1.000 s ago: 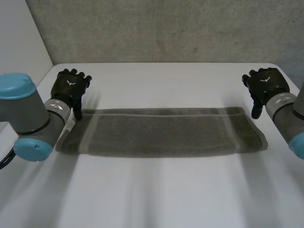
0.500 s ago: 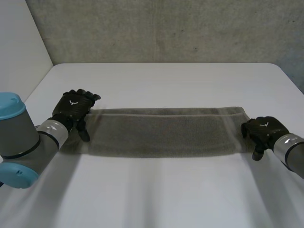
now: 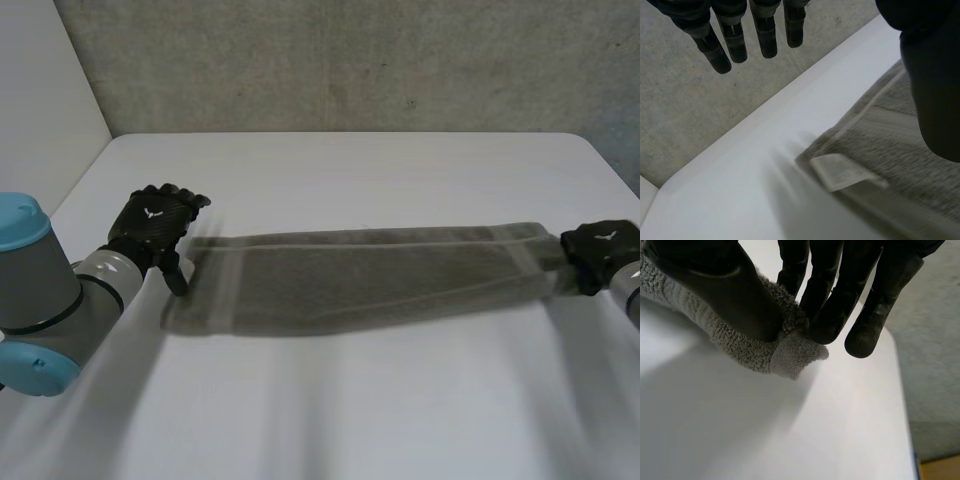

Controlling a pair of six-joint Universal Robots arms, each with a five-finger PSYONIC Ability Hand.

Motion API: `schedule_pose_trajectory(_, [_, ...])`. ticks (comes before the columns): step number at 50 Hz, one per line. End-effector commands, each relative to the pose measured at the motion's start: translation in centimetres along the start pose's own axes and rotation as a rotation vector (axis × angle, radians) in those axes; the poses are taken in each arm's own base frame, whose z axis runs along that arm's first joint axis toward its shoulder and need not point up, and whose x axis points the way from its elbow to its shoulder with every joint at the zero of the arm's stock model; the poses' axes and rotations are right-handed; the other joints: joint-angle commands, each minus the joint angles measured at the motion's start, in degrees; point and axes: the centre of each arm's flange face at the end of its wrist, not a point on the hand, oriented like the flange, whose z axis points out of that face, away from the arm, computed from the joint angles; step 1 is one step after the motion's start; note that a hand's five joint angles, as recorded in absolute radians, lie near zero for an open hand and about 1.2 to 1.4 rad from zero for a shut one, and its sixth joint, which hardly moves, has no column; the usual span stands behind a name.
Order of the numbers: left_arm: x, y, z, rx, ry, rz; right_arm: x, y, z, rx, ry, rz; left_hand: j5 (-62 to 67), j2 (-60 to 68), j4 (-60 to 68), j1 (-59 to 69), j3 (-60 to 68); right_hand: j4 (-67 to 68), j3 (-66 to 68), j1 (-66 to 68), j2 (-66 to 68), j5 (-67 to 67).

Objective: Fold the towel.

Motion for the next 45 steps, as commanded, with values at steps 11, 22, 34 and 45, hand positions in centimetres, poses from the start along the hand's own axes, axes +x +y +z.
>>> schedule_pose_trajectory(11, [-1.1, -2.1, -0.3, 0.059, -0.035, 0.001, 7.5, -1.8, 0.2, -0.093, 0.228, -0.317, -12.78, -4.84, -5.17, -5.36, -4.10, 3.00, 3.21, 4.16, 5.33, 3.81])
schedule_pose_trajectory(22, [-1.2, -4.2, 0.1, 0.125, -0.041, -0.053, -5.5, -14.2, -4.3, 0.367, -0.021, -0.223, -12.78, -4.84, -5.17, -5.36, -4.10, 3.00, 3.21, 4.16, 5.33, 3.81])
schedule_pose_trajectory(34, [0.3, -4.7, -0.2, 0.136, -0.003, -0.065, -24.6, -13.7, -10.8, 0.616, -0.446, -0.288, -12.78, -4.84, -5.17, -5.36, -4.10, 3.00, 3.21, 4.16, 5.33, 3.81])
schedule_pose_trajectory(45, [1.4, -4.0, -0.3, 0.117, 0.026, -0.066, -27.7, -11.5, -11.5, 0.608, -0.585, -0.287, -12.61, -4.67, -5.01, -5.19, -3.93, -67.00, -66.79, -65.84, -64.67, -66.19])
